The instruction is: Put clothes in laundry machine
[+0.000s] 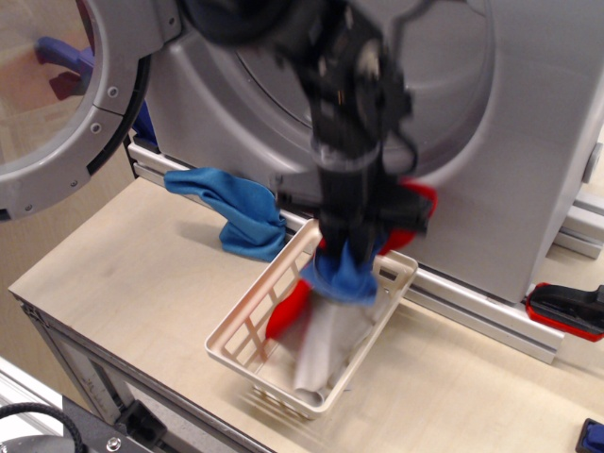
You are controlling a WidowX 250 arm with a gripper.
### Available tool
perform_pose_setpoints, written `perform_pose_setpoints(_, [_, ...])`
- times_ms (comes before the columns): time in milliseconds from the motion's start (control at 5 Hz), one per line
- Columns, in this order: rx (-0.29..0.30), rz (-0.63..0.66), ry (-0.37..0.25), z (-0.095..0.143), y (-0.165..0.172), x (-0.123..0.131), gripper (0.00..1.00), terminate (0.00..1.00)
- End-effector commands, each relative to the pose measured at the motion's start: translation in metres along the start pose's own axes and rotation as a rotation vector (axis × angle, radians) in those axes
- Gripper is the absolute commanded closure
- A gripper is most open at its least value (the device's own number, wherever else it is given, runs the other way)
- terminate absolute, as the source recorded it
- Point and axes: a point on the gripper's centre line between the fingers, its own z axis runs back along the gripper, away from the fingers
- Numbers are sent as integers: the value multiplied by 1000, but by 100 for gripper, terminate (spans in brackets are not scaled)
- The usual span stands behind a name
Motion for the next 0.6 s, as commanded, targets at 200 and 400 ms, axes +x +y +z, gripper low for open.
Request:
perform_pose_setpoints(200, [-161,-11,-263,102,30,61,100,0])
perform_pose_setpoints(400, [-210,-49,-313,106,41,84,100,0])
